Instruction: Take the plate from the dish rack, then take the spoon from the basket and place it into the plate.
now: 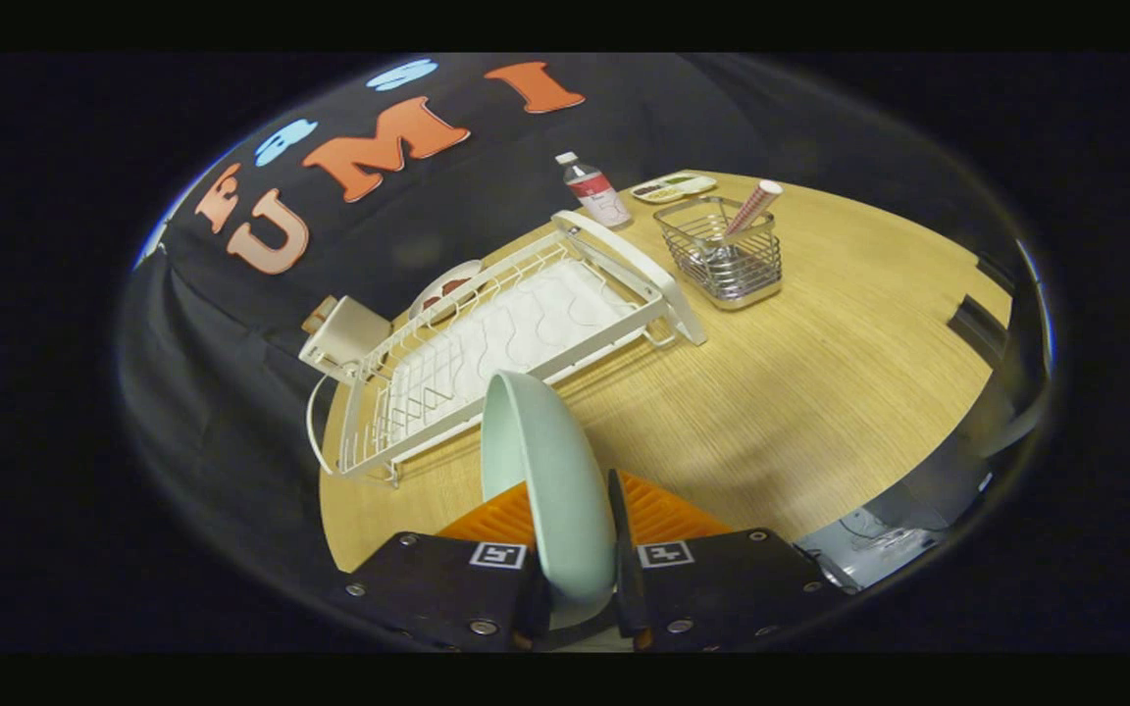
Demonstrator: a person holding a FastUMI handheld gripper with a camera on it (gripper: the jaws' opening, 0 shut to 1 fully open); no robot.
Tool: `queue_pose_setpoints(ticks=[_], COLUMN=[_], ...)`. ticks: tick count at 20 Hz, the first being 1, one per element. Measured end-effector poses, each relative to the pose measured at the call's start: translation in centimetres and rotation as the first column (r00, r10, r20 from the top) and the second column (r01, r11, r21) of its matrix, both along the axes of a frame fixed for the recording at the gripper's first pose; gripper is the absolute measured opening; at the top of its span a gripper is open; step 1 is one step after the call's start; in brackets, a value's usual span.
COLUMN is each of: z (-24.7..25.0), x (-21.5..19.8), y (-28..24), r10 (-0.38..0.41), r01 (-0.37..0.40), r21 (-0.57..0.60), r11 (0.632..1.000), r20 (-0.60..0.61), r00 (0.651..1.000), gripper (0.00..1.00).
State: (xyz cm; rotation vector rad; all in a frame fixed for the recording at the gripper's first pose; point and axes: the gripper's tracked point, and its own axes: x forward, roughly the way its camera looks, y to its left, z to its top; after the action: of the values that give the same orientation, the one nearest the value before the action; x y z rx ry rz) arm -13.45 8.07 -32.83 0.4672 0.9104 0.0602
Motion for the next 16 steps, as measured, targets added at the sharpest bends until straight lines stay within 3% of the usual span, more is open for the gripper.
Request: queue_pose_setpoints(ticks=[3, 6, 14, 16], z=[-0.9, -0.5, 0.2, 0.8], x=[0.3, 0.6, 2.3, 2.8], y=[-0.5, -1.1, -3.8, -5.3], r10=[-0.043, -0.061, -0.063, -0.073], r01=[0.044, 0.061, 0.062, 0.075], r21=[0.011, 0.012, -0.119, -0.166], r11=[0.999, 0.998, 0.991, 0.983], r20=[-0.042, -0.047, -0.005, 0.017], r00=[0.998, 0.997, 0.998, 0.997], gripper=[0.31, 0.47, 0.63, 0.76])
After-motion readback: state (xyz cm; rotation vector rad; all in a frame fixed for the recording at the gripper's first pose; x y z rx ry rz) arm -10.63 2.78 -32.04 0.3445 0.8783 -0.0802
